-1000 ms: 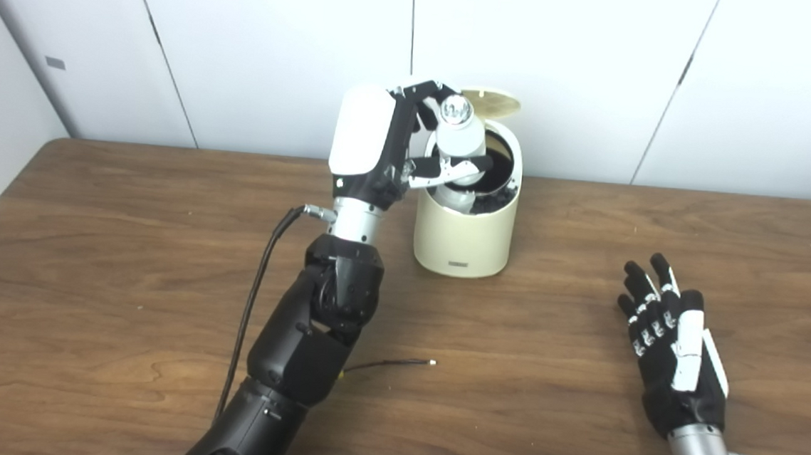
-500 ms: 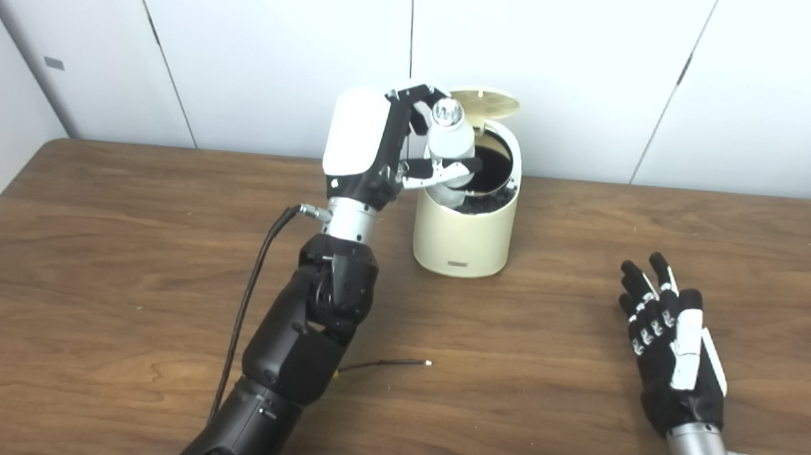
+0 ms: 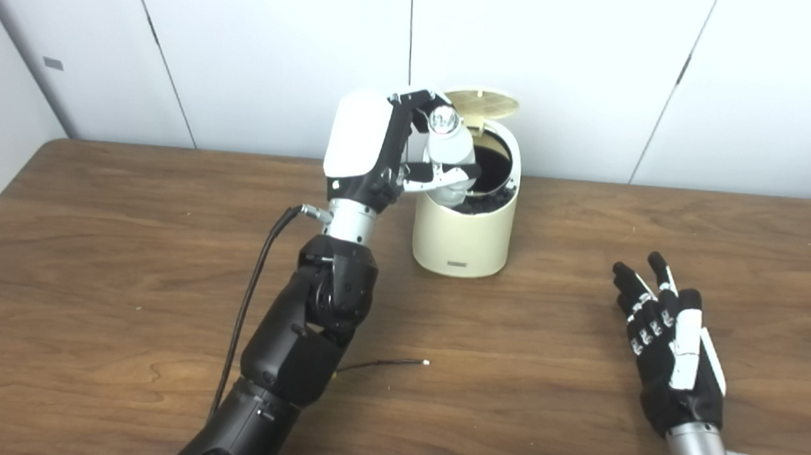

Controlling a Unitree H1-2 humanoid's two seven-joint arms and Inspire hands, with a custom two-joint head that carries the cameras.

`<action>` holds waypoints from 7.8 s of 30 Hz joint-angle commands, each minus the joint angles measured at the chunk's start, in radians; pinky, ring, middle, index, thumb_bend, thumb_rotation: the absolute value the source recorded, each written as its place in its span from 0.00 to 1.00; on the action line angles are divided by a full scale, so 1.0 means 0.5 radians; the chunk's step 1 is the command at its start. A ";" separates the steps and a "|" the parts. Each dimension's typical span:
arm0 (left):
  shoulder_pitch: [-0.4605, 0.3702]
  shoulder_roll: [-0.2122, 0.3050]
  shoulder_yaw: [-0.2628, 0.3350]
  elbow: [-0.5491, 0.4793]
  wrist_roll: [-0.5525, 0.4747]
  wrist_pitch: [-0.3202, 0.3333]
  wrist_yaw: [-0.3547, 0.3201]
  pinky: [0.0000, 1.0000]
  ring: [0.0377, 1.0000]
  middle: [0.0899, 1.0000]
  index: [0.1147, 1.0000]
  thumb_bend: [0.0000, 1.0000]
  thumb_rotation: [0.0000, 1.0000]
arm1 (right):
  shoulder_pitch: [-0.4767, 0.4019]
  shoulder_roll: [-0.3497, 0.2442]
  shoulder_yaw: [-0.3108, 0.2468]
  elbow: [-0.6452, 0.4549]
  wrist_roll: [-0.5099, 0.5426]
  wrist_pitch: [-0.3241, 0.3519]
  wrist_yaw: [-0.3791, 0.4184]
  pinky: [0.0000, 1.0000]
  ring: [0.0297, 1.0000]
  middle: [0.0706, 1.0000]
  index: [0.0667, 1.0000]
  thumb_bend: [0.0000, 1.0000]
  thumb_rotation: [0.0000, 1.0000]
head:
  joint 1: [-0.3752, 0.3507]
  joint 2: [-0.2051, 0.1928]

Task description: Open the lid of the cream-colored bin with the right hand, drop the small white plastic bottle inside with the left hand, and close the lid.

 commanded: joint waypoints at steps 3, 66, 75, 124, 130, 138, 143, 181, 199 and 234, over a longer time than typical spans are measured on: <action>-0.068 0.008 0.006 -0.102 -0.011 0.008 -0.016 0.41 0.46 0.55 0.50 0.88 0.03 | -0.008 0.002 0.001 0.052 -0.018 -0.017 -0.007 0.99 0.94 0.86 1.00 0.60 1.00 | 0.002 0.003; 0.842 0.066 0.576 -0.866 -1.413 0.505 -0.704 0.90 0.89 0.91 0.94 0.59 1.00 | -0.368 -0.217 0.045 -0.221 -0.257 0.213 -0.026 0.97 0.97 0.93 0.90 0.70 1.00 | -0.015 0.004; 1.062 -0.044 0.556 -0.797 -1.487 0.308 -0.691 1.00 0.99 0.99 1.00 0.65 1.00 | -0.724 -0.299 0.166 -0.306 -0.508 0.468 -0.030 0.96 0.96 0.93 0.88 0.66 1.00 | -0.050 0.012; 1.172 -0.126 0.451 -0.724 -1.450 0.159 -0.623 0.94 0.95 0.94 0.91 0.63 1.00 | -1.505 -0.576 0.789 -0.030 -1.573 0.574 0.404 0.92 0.98 0.95 0.76 0.63 1.00 | -0.072 0.000; 1.176 -0.134 0.445 -0.756 -1.456 0.168 -0.626 0.94 0.96 0.95 0.91 0.63 1.00 | -1.470 -0.600 0.779 -0.030 -1.564 0.531 0.431 0.90 0.98 0.95 0.77 0.63 1.00 | -0.067 0.008; 1.176 -0.141 0.441 -0.770 -1.439 0.183 -0.617 0.93 0.95 0.95 0.92 0.64 1.00 | -1.389 -0.613 0.762 -0.081 -1.540 0.497 0.449 0.93 1.00 0.96 0.77 0.62 1.00 | -0.065 0.011; 1.172 -0.138 0.438 -0.758 -1.421 0.171 -0.611 0.93 0.94 0.94 0.91 0.62 1.00 | -1.314 -0.622 0.769 -0.134 -1.553 0.485 0.476 0.96 1.00 0.95 0.76 0.64 1.00 | -0.064 0.015; 1.172 -0.170 0.452 -0.754 -1.400 0.170 -0.590 0.90 0.92 0.92 0.89 0.63 0.98 | -1.135 -0.624 0.924 -0.265 -1.847 0.378 0.621 1.00 1.00 1.00 0.78 0.62 1.00 | -0.041 0.065; 1.172 -0.177 0.447 -0.778 -1.378 0.193 -0.586 0.91 0.94 0.93 0.89 0.62 0.97 | -1.113 -0.609 0.910 -0.342 -1.893 0.401 0.708 1.00 1.00 1.00 0.78 0.62 1.00 | -0.023 0.090; 1.172 -0.182 0.465 -0.807 -1.406 0.220 -0.598 0.90 0.93 0.93 0.90 0.62 0.96 | -1.111 -0.602 0.800 -0.462 -1.937 0.527 0.833 1.00 1.00 1.00 0.92 0.64 1.00 | 0.000 0.105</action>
